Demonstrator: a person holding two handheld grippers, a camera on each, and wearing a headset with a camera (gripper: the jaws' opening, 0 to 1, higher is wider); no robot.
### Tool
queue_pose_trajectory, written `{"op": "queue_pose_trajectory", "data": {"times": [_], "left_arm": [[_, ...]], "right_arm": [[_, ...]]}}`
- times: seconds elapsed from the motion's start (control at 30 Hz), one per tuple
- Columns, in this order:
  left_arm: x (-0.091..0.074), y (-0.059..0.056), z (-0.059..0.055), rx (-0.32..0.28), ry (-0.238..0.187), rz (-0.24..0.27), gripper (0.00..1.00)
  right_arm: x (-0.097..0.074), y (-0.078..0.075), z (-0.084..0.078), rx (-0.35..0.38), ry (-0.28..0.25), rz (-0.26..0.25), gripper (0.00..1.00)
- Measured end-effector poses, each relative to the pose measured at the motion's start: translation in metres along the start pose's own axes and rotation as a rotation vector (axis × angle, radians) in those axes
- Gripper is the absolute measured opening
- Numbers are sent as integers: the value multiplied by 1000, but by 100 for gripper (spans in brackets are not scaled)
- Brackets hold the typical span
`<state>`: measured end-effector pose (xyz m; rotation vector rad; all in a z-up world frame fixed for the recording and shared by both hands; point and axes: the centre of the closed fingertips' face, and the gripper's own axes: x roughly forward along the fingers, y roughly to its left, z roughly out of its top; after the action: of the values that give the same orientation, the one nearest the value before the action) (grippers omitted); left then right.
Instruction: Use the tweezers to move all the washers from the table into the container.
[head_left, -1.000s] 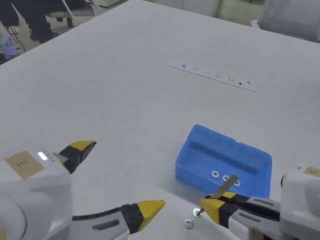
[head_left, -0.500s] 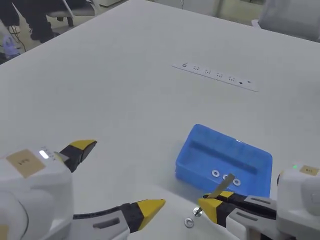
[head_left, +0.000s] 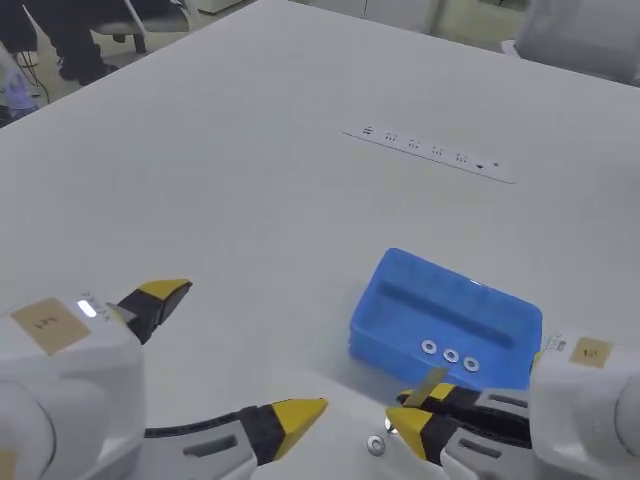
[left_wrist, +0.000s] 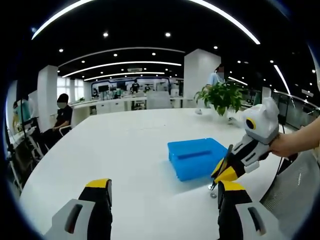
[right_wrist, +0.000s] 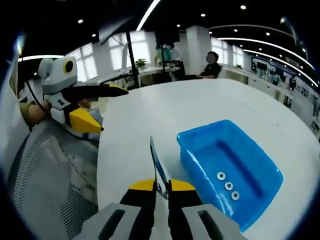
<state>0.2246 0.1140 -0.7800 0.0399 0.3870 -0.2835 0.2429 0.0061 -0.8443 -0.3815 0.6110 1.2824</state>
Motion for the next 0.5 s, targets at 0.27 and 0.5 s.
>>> {"op": "queue_pose_trajectory", "data": {"times": [0.27, 0.5], "left_arm": [[0, -1, 0, 1, 1, -2, 89], [0, -1, 1, -4, -9, -2, 89]], "right_arm": [[1, 4, 0, -96, 16, -1, 4], [-5, 6, 12, -82, -9, 6, 4]]}}
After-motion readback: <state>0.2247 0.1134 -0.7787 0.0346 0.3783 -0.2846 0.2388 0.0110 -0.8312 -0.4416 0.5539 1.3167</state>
